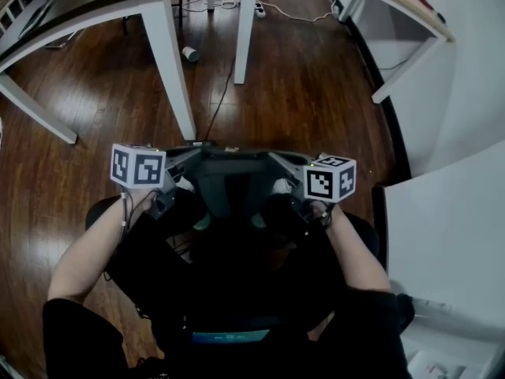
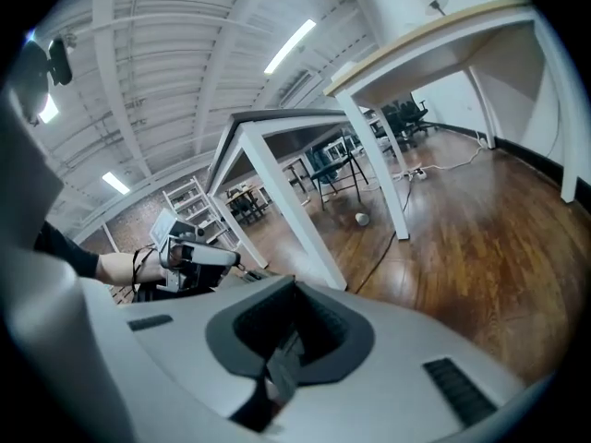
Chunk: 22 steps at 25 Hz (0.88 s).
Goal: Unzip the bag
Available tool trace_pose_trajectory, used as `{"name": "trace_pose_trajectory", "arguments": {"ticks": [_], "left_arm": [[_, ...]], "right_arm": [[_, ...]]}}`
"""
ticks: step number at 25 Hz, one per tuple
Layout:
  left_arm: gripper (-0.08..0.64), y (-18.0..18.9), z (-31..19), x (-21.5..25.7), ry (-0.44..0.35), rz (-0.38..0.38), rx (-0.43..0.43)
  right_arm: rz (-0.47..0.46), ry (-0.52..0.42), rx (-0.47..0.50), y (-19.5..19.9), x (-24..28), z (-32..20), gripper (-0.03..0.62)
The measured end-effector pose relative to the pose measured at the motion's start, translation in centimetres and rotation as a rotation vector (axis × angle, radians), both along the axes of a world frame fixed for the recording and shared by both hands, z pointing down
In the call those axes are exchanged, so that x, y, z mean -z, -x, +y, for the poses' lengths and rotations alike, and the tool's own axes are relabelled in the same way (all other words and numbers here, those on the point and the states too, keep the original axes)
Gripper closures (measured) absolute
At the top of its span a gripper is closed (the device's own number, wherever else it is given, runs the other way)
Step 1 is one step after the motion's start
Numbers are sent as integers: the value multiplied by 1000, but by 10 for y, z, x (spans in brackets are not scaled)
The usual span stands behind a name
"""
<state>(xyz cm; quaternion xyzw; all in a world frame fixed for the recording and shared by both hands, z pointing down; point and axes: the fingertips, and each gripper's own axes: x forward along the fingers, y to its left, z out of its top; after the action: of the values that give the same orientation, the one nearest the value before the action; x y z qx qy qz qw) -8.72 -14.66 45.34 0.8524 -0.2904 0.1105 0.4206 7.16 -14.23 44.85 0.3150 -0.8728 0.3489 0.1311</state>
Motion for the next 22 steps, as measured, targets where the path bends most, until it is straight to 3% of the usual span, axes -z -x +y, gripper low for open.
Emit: {"name": "trace_pose_trajectory", "arguments": {"ticks": [11, 22], "left_arm": [[555, 33, 2, -13, 1, -85, 27], [555, 66, 2, -44, 79, -234, -23]], "right_arm": [[37, 26, -100, -52, -19, -3, 586], [136, 91, -173, -91, -57, -6, 589]]}}
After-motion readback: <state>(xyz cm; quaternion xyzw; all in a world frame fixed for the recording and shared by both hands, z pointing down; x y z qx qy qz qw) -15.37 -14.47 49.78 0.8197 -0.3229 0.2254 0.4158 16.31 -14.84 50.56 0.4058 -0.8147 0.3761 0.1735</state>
